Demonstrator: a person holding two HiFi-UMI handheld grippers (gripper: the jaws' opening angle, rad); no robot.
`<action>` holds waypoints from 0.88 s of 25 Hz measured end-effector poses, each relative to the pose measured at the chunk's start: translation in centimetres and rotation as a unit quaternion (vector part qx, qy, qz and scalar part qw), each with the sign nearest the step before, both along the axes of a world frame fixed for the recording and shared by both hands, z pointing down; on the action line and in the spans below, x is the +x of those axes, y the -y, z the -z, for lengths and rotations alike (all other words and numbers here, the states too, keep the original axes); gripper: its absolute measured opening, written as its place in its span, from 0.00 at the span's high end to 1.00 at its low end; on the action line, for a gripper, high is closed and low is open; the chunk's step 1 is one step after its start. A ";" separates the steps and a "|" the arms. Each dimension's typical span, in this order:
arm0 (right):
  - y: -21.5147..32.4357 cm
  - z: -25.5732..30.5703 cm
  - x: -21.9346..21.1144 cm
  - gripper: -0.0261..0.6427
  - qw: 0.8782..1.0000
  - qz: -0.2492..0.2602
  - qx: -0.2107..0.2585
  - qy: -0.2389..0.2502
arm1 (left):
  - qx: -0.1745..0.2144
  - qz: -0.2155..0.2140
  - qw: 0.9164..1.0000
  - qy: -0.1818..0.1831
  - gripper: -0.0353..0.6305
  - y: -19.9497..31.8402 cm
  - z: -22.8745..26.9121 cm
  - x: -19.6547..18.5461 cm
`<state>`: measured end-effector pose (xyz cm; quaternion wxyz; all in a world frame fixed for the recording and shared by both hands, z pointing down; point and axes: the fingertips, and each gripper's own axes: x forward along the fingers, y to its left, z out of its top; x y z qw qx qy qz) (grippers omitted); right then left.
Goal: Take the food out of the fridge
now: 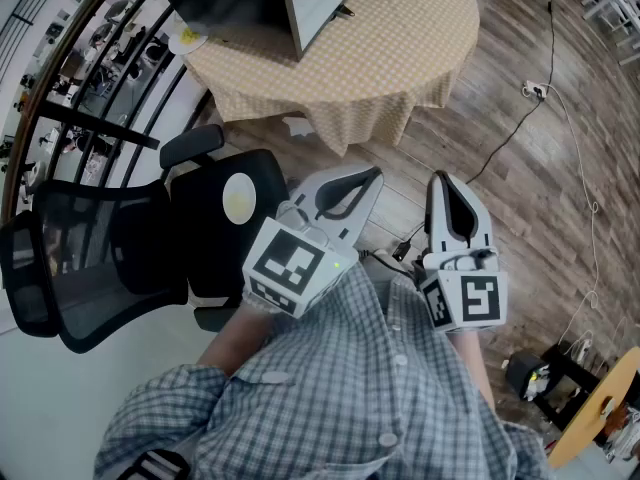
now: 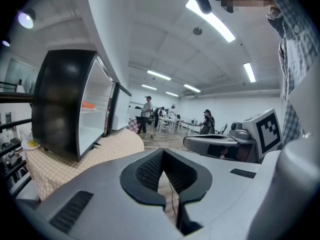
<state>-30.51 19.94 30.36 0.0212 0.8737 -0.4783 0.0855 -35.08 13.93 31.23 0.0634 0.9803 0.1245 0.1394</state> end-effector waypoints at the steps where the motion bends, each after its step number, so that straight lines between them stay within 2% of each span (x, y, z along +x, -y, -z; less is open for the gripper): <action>1: 0.0 0.0 0.0 0.95 1.000 0.001 0.000 -0.001 | 0.000 0.000 1.000 -0.001 0.95 0.0 0.1 0.0; 12: 0.6 -0.2 -0.6 0.95 1.000 -0.002 0.000 -0.005 | -0.001 0.002 1.000 -0.002 0.95 0.9 -0.4 -0.7; 20: -0.9 1.2 -0.6 0.94 0.998 -0.026 0.061 0.022 | -0.003 -0.001 1.000 -0.002 0.95 1.3 -0.3 -2.0; 22: -1.3 1.1 -0.7 0.94 0.997 -0.029 0.064 0.025 | -0.004 -0.003 1.000 0.001 0.95 1.2 -0.5 -2.1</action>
